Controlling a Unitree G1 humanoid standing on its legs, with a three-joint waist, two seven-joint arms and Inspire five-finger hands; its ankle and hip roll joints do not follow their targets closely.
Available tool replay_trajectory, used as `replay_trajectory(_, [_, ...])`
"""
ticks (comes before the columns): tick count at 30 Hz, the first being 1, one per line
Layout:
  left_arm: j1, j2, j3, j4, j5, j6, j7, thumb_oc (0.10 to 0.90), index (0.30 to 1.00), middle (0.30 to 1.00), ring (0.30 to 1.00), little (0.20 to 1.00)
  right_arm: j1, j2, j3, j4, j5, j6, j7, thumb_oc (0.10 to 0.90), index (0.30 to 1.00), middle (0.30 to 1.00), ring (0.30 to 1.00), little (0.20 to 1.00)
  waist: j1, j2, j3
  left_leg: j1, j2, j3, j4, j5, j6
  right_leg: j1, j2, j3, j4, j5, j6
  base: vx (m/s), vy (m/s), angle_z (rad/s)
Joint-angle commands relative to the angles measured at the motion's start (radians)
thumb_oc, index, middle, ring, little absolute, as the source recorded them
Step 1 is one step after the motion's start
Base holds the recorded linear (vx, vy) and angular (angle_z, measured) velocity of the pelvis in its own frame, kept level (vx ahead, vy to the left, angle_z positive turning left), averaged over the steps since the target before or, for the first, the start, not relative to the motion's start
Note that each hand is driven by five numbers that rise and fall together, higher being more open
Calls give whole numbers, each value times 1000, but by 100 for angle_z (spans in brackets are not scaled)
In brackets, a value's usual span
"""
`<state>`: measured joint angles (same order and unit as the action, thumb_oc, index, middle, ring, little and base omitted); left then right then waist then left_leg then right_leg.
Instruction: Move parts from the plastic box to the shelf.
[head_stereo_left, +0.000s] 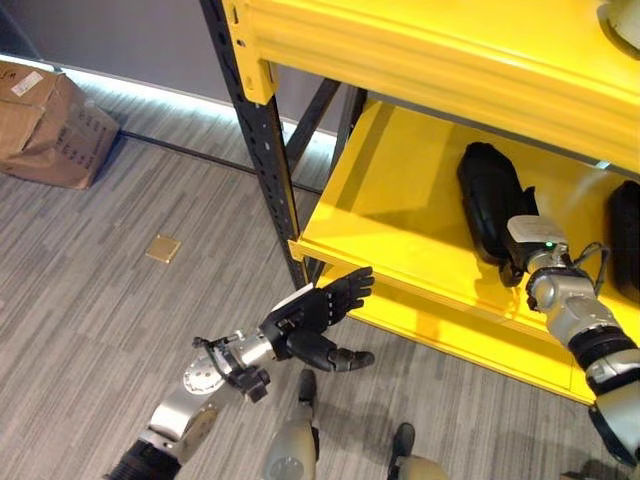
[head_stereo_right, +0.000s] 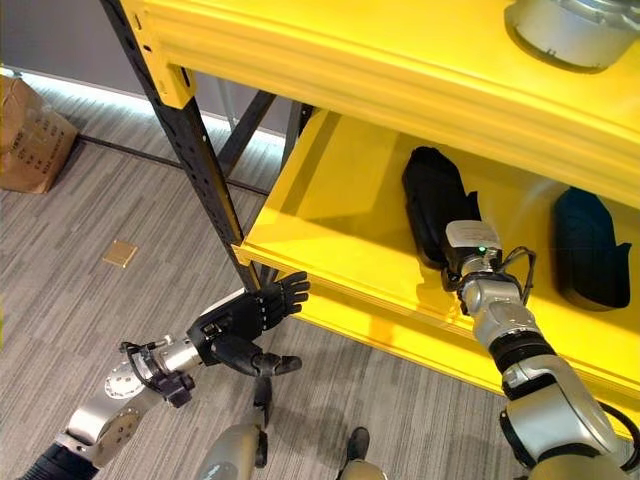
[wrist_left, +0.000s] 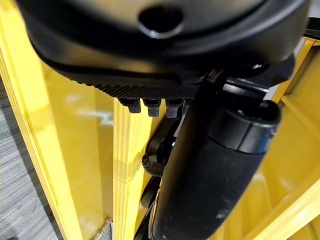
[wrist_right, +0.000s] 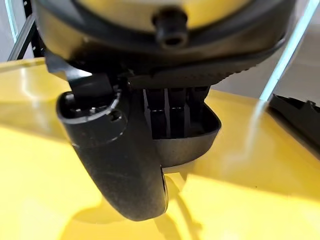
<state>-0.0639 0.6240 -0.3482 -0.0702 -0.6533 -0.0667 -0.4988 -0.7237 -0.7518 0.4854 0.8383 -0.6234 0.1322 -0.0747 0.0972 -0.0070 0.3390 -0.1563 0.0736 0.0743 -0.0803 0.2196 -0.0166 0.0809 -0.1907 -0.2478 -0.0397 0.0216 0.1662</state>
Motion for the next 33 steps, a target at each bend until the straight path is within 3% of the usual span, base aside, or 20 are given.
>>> replay_trajectory(1, [-79,-39,33,-77,-40,-96,-29,900,1000,1000,1000,1000,-45,-36,26,125,15,62,10,900,1000,1000,1000,1000,17,24,22,79,1,47,35,-188,2,-90,12,37,82,-5,-25,0,0,0])
replay_trajectory(9, [-78,-42,27,-84,-44,-91,-19,900,1000,1000,1000,1000,-57,-27,10,169,52,47,30,900,1000,1000,1000,1000,18,35,23,83,2,45,43,-190,0,-89,9,27,96,-16,-33,19,0,0])
replay_trajectory(15, [-76,-51,27,-89,-43,-90,-7,900,1000,1000,1000,1000,-60,-10,-8,183,169,24,74,900,1000,1000,1000,1000,19,46,29,79,2,42,51,-187,-2,-93,9,18,117,-30,-44,0,0,0])
replay_trajectory(21, [-83,-57,34,-93,-45,-75,-9,900,1000,1000,1000,1000,-53,17,-51,189,368,-18,163,900,1000,1000,1000,1000,17,50,37,82,2,41,61,-190,-3,-89,4,13,130,-38,-50,12,2,0])
replay_trajectory(25, [-86,-64,35,-96,-41,-64,0,900,1000,1000,1000,1000,-29,43,-85,182,439,-32,156,900,1000,1000,1000,1000,11,48,41,87,4,43,73,-195,-2,-87,4,12,143,-45,-56,36,-3,-1])
replay_trajectory(33, [-79,-68,26,-89,-41,-70,12,900,1000,1000,1000,1000,-8,72,-119,136,419,-58,86,900,1000,1000,1000,1000,1,52,42,97,7,45,82,-199,-1,-83,3,20,154,-48,-58,23,4,0])
